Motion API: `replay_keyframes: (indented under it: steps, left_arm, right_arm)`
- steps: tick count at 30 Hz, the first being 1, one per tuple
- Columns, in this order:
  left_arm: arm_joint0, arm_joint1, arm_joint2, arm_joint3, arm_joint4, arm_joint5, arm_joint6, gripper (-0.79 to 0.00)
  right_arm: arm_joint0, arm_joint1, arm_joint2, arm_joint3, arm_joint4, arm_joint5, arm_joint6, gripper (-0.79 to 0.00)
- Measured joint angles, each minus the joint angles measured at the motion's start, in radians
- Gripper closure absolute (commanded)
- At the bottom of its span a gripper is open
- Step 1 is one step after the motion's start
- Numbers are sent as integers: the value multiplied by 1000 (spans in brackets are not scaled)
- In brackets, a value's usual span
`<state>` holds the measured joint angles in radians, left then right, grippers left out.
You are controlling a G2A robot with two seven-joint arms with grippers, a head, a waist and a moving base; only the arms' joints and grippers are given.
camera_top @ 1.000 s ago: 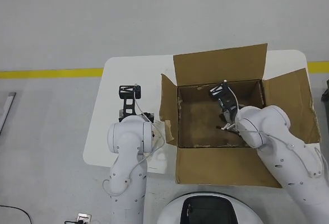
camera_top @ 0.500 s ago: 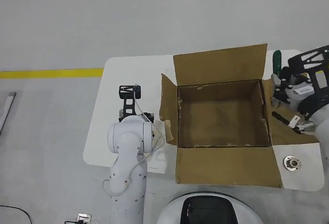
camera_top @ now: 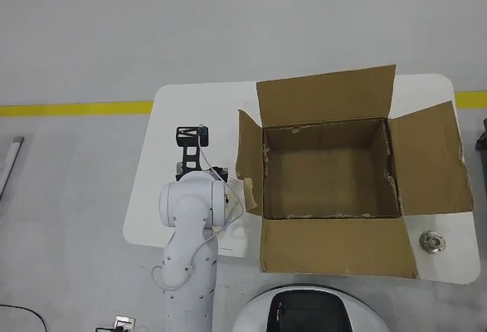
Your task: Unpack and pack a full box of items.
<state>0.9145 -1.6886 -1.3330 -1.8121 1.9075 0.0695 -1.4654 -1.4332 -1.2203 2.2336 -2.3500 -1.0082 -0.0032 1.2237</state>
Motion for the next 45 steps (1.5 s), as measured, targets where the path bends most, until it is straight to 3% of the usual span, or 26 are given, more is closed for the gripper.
replay_keyframes:
  steps: [6,11,29,35,42,45]
  left_arm:
    - [0,0,0,0,0,0,0,-785]
    - [0,0,0,0,0,0,0,-785]
    - [0,0,0,0,0,0,0,-785]
    - [0,0,0,0,0,0,0,-785]
    - [0,0,0,0,0,0,0,-785]
    - [0,0,0,0,0,0,0,-785]
  right_arm:
    - [-179,-12,36,35,78,-19,21,0]
    - [-229,-10,-26,127,51,-57,-7,0]
    - [-92,25,-265,314,-119,-112,35,-6]
    - [-79,30,-301,336,-131,-102,39,-154]
    - [-83,35,-319,338,-131,-88,41,-169]
    - [-88,37,-319,329,-127,-82,42,-225]
